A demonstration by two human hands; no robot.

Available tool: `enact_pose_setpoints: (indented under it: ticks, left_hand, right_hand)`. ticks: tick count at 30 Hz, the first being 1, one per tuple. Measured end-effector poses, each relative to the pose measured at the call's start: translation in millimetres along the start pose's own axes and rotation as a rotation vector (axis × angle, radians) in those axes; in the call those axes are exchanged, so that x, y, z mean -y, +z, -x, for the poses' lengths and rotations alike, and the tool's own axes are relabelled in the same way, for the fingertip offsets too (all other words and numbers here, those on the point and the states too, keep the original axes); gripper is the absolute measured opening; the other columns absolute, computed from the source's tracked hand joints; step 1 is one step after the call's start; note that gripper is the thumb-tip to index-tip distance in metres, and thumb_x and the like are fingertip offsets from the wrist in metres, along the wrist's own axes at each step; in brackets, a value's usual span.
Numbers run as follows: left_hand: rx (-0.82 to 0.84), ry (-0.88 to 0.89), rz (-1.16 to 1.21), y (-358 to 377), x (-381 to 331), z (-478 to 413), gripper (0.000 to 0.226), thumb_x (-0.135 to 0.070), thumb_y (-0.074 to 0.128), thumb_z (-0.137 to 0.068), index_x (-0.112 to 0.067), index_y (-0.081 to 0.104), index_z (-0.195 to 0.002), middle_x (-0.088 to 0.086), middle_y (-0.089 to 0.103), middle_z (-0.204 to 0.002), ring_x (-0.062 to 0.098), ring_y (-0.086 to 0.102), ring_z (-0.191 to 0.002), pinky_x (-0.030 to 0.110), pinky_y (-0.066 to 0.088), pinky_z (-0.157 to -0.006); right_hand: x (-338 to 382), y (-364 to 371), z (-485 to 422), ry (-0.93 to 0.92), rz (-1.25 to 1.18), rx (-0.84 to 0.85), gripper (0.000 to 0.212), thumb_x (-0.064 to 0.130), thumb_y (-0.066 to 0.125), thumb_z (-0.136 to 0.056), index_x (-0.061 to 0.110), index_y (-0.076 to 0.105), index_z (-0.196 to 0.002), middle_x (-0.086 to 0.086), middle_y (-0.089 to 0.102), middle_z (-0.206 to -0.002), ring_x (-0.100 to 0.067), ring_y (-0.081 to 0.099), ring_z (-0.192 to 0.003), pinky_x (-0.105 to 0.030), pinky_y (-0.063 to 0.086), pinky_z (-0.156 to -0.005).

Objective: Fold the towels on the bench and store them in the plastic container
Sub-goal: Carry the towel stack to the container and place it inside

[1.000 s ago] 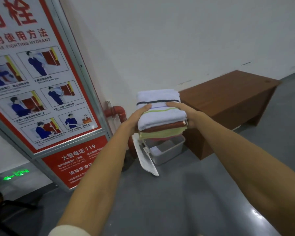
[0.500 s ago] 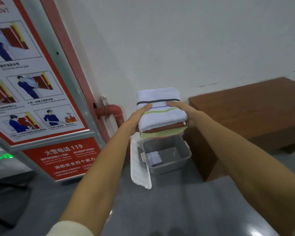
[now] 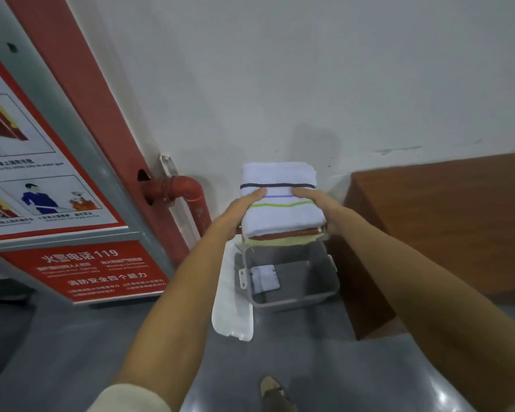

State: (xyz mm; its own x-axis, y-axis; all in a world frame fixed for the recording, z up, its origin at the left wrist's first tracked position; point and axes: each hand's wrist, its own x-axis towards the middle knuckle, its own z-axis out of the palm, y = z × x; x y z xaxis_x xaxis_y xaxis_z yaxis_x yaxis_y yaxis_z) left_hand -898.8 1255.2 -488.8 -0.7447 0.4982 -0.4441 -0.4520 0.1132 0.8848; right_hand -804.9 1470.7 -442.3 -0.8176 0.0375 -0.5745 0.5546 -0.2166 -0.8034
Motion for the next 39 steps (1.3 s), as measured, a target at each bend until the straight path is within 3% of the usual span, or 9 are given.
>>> enact_pose_setpoints:
  ticks: [2, 7, 11, 18, 21, 29, 33, 37, 39]
  left_hand:
    - [-0.005, 0.001, 0.001, -7.2, 5.9, -31.2, 0.084, -0.067, 0.086, -0.063, -0.02, 0.066, -0.129, 0.009, 0.074, -0.119, 0.03, 0.07, -0.113, 0.048, 0.05, -0.106]
    - [-0.046, -0.006, 0.063, -19.0, 47.7, -89.9, 0.072, -0.059, 0.083, -0.073, -0.017, 0.066, -0.129, 0.01, 0.074, -0.119, 0.03, 0.07, -0.112, 0.049, 0.051, -0.106]
    - [-0.085, -0.058, 0.138, -18.8, 89.0, -117.6, 0.059, -0.048, 0.078, -0.084, -0.015, 0.064, -0.132, 0.011, 0.074, -0.12, 0.03, 0.07, -0.112, 0.046, 0.054, -0.101]
    - [-0.149, -0.092, 0.205, -15.1, 165.1, -170.2, 0.051, -0.04, 0.076, -0.089, -0.014, 0.065, -0.131, 0.012, 0.074, -0.119, 0.031, 0.071, -0.11, 0.048, 0.055, -0.1]
    - [-0.199, -0.1, 0.212, -15.5, 207.0, -199.9, 0.05, -0.042, 0.076, -0.088, -0.016, 0.065, -0.13, 0.011, 0.075, -0.117, 0.03, 0.071, -0.109, 0.049, 0.055, -0.1]
    - [-0.302, -0.082, 0.224, -26.1, 340.4, -296.2, 0.075, -0.051, 0.088, -0.072, -0.015, 0.064, -0.132, 0.014, 0.073, -0.121, 0.034, 0.07, -0.111, 0.052, 0.055, -0.099]
    - [-0.32, -0.091, 0.224, -37.4, 404.0, -343.3, 0.059, -0.043, 0.08, -0.083, -0.015, 0.063, -0.133, 0.013, 0.074, -0.118, 0.033, 0.071, -0.108, 0.049, 0.057, -0.095]
    - [-0.336, -0.113, 0.199, -55.1, 468.3, -401.4, 0.064, -0.049, 0.085, -0.074, -0.018, 0.068, -0.127, 0.012, 0.075, -0.116, 0.033, 0.072, -0.108, 0.052, 0.055, -0.099]
    - [-0.355, -0.131, 0.183, -61.3, 499.3, -430.1, 0.056, -0.044, 0.082, -0.077, -0.018, 0.069, -0.124, 0.012, 0.076, -0.112, 0.033, 0.073, -0.104, 0.052, 0.056, -0.097]
  right_hand:
    - [-3.5, -9.5, -35.7, 0.019, -0.026, 0.008, 0.05, 0.045, 0.07, -0.088, 0.013, 0.065, -0.127, -0.016, 0.075, -0.114, -0.033, 0.072, -0.099, -0.041, 0.058, -0.088]
    - [-29.9, -28.1, -114.6, 0.041, -0.043, 0.022, 0.044, 0.039, 0.069, -0.09, 0.011, 0.067, -0.123, -0.02, 0.072, -0.118, -0.036, 0.069, -0.102, -0.045, 0.055, -0.095]
    - [-68.2, -45.5, -169.3, 0.09, -0.044, 0.052, 0.052, 0.038, 0.072, -0.088, 0.01, 0.064, -0.131, -0.018, 0.072, -0.119, -0.038, 0.066, -0.112, -0.049, 0.051, -0.105]
    - [-135.0, -81.3, -243.1, 0.133, -0.056, 0.097, 0.048, 0.036, 0.072, -0.089, 0.012, 0.065, -0.13, -0.016, 0.073, -0.118, -0.035, 0.069, -0.109, -0.045, 0.056, -0.097]
    - [-168.0, -100.6, -281.4, 0.141, -0.03, 0.097, 0.051, 0.037, 0.078, -0.085, 0.013, 0.066, -0.128, -0.017, 0.073, -0.118, -0.037, 0.068, -0.113, -0.05, 0.052, -0.103]
    - [-274.8, -145.9, -400.2, 0.149, 0.018, 0.154, 0.063, 0.041, 0.085, -0.073, 0.013, 0.069, -0.127, -0.016, 0.073, -0.118, -0.037, 0.07, -0.11, -0.052, 0.053, -0.102]
    - [-334.3, -162.7, -465.5, 0.153, 0.023, 0.176, 0.062, 0.042, 0.084, -0.074, 0.012, 0.069, -0.127, -0.016, 0.073, -0.118, -0.037, 0.07, -0.11, -0.051, 0.053, -0.101]
    - [-394.2, -181.5, -534.9, 0.147, 0.024, 0.194, 0.071, 0.045, 0.087, -0.068, 0.012, 0.069, -0.127, -0.017, 0.073, -0.119, -0.037, 0.069, -0.112, -0.053, 0.051, -0.104]
    - [-423.1, -191.9, -567.9, 0.144, 0.025, 0.187, 0.069, 0.043, 0.086, -0.068, 0.01, 0.069, -0.126, -0.017, 0.073, -0.118, -0.037, 0.069, -0.112, -0.052, 0.051, -0.104]
